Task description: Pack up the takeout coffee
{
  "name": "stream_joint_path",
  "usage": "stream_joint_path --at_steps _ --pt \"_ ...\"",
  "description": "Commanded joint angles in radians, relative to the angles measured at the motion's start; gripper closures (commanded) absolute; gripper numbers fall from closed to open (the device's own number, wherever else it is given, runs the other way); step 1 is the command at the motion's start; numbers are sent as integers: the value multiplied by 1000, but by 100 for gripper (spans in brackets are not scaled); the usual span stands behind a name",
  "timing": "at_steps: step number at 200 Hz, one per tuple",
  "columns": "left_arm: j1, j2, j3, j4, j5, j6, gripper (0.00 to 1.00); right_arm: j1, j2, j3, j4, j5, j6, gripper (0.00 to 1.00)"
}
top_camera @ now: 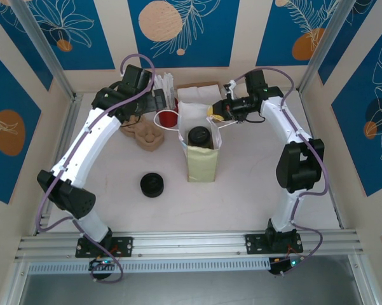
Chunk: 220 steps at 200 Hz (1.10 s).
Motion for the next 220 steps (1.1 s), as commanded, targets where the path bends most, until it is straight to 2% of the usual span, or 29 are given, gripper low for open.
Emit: stream_joint_path --at_steps 1,38,64,114,147,176,201,220 --pt "17 2 32 -7 14 17 2 18 24 23 3 -51 36 99" --pt "19 -3 25 -15 16 14 2 32 38 42 34 -44 82 98" --pt "19 -7 23 -18 7 12 2 63 45 39 115 -52 176 97" --pt "27 -15 19 -12 -1 17 2 95 73 89 111 -26 196 91" --pt "31 -18 19 -2 -2 25 2 92 85 134 60 2 183 77" --pt "43 -18 30 19 3 37 1 73 72 209 -41 53 131 59" --pt "64 -5 47 33 4 48 1 57 44 260 -101 87 95 50" --pt "88 12 55 68 45 65 1 43 14 276 -131 97 82 40"
